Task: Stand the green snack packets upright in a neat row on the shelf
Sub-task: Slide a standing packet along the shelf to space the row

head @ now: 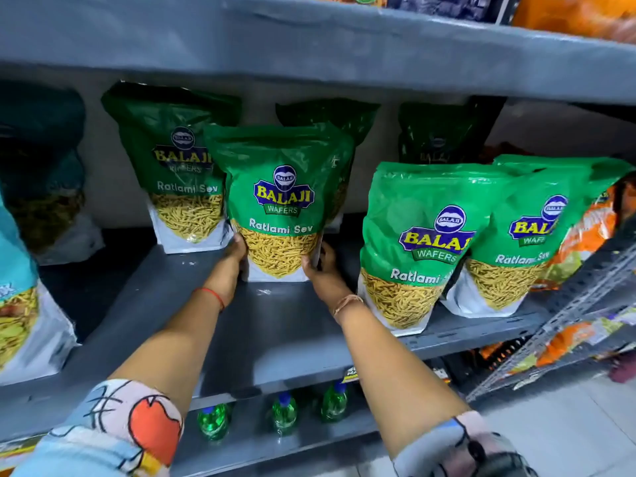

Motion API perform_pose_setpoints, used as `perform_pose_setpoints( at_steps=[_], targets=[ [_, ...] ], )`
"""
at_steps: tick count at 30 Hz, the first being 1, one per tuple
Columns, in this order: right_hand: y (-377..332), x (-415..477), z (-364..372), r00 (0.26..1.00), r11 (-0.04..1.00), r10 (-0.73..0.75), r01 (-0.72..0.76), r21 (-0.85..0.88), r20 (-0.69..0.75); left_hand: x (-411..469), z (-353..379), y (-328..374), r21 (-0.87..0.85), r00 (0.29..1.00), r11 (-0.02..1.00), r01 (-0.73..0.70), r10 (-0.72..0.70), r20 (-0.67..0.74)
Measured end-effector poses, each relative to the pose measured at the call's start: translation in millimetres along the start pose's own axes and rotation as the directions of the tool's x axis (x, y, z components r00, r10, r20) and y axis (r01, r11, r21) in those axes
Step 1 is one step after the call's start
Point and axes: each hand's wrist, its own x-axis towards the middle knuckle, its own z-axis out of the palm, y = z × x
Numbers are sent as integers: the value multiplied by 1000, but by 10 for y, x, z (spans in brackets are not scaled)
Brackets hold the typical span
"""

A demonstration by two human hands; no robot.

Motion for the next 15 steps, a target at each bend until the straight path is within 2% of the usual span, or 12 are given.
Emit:
perform_pose_setpoints(
  at_steps=[2,5,8,12,15],
  targets=[
    [166,141,23,999,999,25,-26,-33,-40,5,-13,-85,49,999,999,4,-3,-36],
    [371,308,62,997,998,43,-46,-53,-58,-51,-62,-146,35,999,999,-39,39,-6],
    [180,65,68,999,996,40,-40,-85,-3,-150,-91,-183,118,999,992,-35,32,22],
    [151,-265,16,997,992,77,-74,-105,22,-270,-179,-432,60,999,998,-1,-1,41],
    [176,-539,-25,997,992,73,-70,-104,23,-684,-136,-394,99,1000,995,14,-13,-10]
  ],
)
